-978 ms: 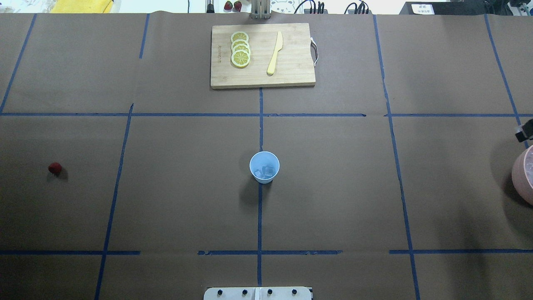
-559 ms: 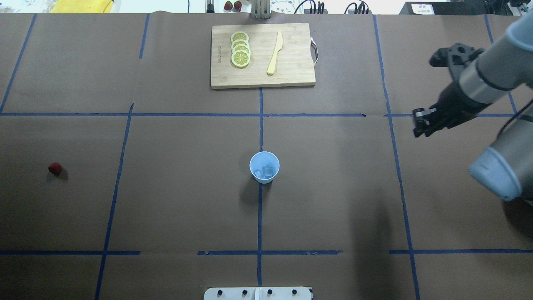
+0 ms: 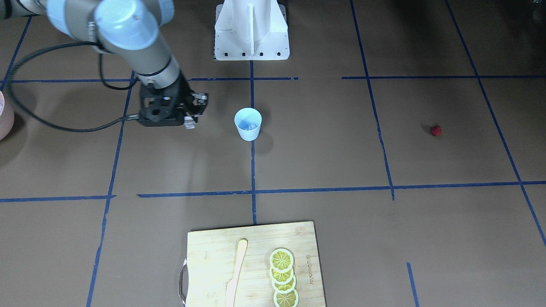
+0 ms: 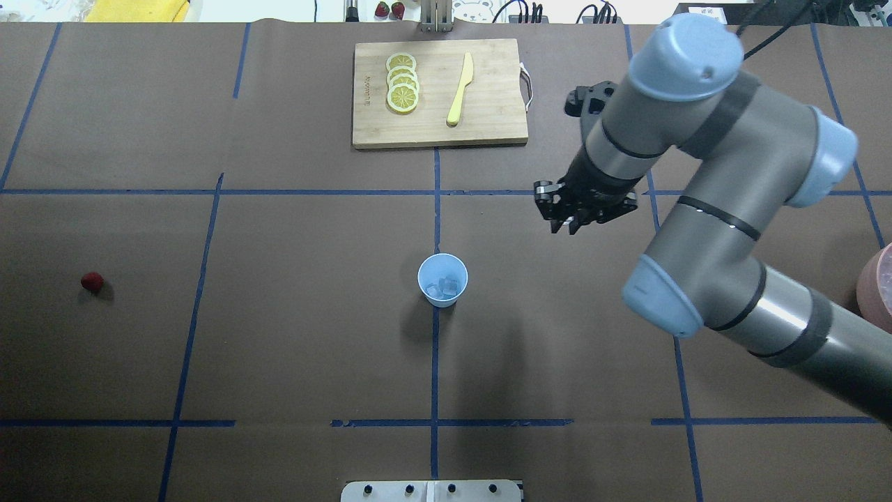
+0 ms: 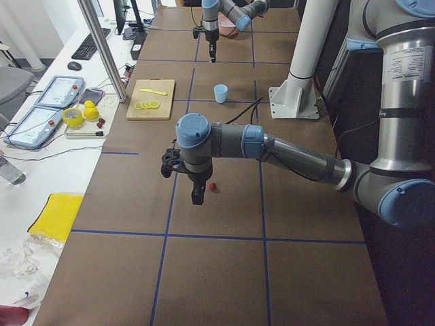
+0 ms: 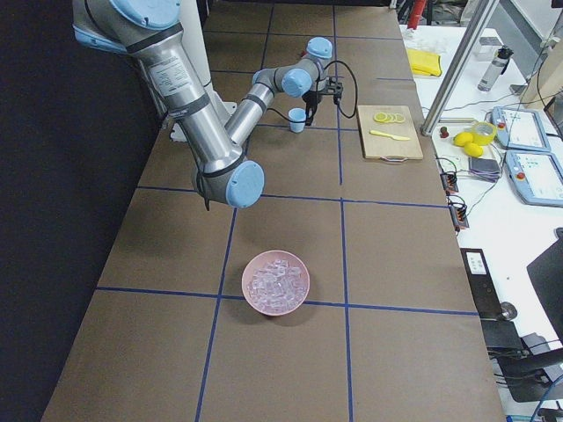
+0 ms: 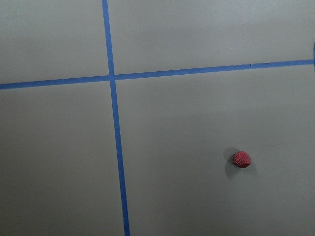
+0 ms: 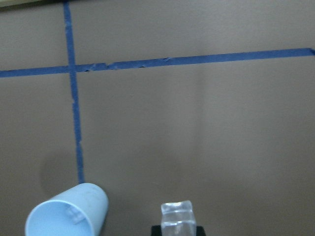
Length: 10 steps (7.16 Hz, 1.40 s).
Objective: Put ice and strawberries in cup
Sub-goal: 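Carry the ice cube with the right gripper over the blue cup, then lower the right gripper into the cup mouth and open it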
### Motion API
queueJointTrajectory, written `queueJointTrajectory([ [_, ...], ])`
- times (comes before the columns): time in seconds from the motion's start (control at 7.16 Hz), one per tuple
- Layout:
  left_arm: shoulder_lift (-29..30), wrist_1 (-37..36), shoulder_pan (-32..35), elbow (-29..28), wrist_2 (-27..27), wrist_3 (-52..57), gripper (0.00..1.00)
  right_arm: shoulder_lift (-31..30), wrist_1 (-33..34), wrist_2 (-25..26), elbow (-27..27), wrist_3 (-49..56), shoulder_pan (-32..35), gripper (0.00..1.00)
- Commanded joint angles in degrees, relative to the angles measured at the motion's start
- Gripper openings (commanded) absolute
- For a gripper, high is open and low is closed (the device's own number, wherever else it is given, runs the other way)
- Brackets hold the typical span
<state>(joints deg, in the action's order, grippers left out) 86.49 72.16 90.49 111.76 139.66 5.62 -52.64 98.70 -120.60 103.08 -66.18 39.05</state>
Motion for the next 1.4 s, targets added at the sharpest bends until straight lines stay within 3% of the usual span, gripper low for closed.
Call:
queueJointTrajectory([
  [0.0,0.1,0.0,0.0,0.1,0.0,0.0,1.00,9.5,-0.1,3.3,-8.7,-7.0,-4.6,0.00],
  [0.56,0.1,0.0,0.0,0.1,0.0,0.0,1.00,10.1,-0.1,8.2,-9.9,-9.4,-9.9,0.00],
  [1.12,0.0,0.0,0.0,0.0,0.0,0.0,1.00,11.2,-0.2,8.6,-10.4,-11.2,-10.8,0.02],
  [1.26,0.1,0.0,0.0,0.0,0.0,0.0,1.00,11.2,-0.3,9.1,-10.4,-10.8,-10.7,0.13],
])
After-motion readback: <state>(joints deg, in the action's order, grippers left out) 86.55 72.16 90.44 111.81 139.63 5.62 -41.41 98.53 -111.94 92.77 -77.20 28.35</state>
